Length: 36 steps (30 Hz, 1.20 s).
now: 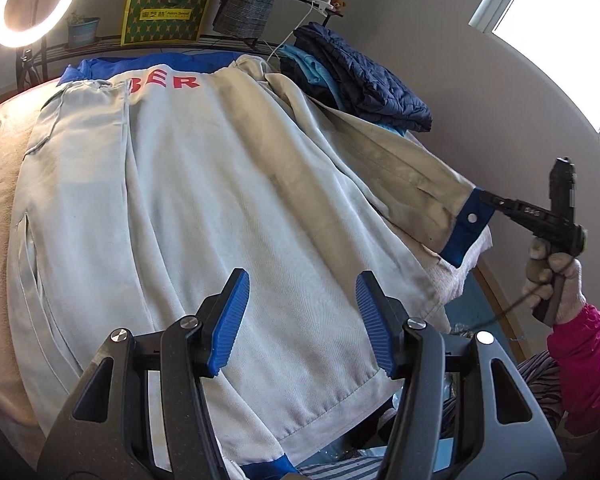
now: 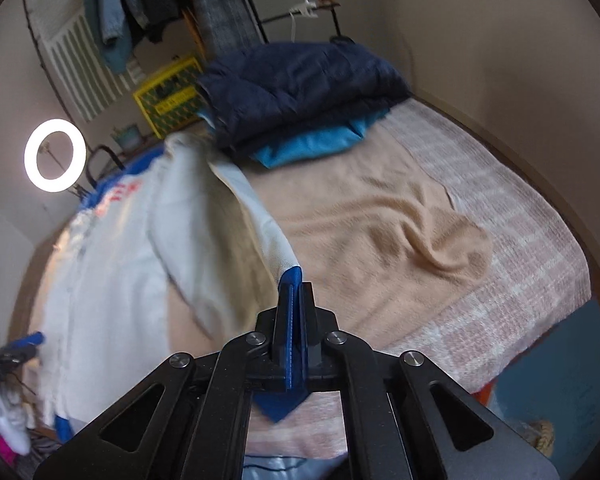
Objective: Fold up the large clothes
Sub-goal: 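Grasp the blue cuff of the other sleeve with the right tool, then fold the sleeve over the back with the right tool while the left tool grasps its cuff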
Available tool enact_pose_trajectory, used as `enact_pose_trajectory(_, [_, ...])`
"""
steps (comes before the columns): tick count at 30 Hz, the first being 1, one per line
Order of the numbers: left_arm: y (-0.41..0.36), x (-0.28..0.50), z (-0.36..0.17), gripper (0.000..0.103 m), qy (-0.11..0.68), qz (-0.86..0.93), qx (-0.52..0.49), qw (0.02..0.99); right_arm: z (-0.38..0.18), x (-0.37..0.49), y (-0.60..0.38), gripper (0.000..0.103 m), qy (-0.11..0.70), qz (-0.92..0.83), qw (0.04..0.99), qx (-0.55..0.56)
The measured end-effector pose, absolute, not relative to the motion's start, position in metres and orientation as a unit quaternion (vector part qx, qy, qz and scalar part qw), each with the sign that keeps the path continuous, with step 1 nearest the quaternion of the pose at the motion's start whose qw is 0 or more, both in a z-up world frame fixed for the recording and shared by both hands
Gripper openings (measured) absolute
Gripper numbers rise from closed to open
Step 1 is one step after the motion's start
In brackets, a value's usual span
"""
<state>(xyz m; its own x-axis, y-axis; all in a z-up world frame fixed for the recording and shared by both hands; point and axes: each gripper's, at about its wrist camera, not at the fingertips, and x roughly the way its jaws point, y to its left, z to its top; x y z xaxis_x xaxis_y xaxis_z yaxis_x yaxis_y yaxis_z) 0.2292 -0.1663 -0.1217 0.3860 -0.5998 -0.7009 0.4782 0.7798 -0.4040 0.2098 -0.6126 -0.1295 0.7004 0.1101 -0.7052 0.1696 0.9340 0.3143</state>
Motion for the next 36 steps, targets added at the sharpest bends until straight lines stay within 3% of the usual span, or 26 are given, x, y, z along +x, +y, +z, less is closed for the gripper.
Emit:
enact_pose_trajectory(10, [-0.144, 0.242, -0.122, 0.057, 0.45, -0.296, -0.107, 0.836, -0.085, 0.191, -0.486, 0.001, 0.351, 0.19, 0.908, 0.131])
enact_pose_trajectory(18, [-0.134, 0.249, -0.13, 0.057, 0.464, -0.285, -0.141, 0.827, -0.161, 0.174, -0.37, 0.001, 0.455, 0.303, 0.835, -0.059])
enact_pose_trajectory(29, [-0.16, 0.245, -0.149, 0.057, 0.503, -0.315, -0.172, 0.786, -0.143, 0.164, -0.392, 0.004, 0.43, 0.364, 0.826, 0.028])
enact_pose_trajectory(31, [-0.164, 0.24, -0.152, 0.057, 0.512, -0.322, -0.178, 0.776, -0.14, 0.16, -0.384, 0.006, 0.43, 0.372, 0.822, 0.017])
enact_pose_trajectory(33, [-0.165, 0.236, -0.155, 0.057, 0.518, -0.318, -0.178, 0.774, -0.139, 0.156, -0.382, 0.017, 0.432, 0.385, 0.815, 0.015])
enact_pose_trajectory(36, [-0.168, 0.228, -0.165, 0.057, 0.541, -0.324, -0.195, 0.751, -0.136, 0.157, -0.407, 0.02, 0.427, 0.359, 0.829, 0.038])
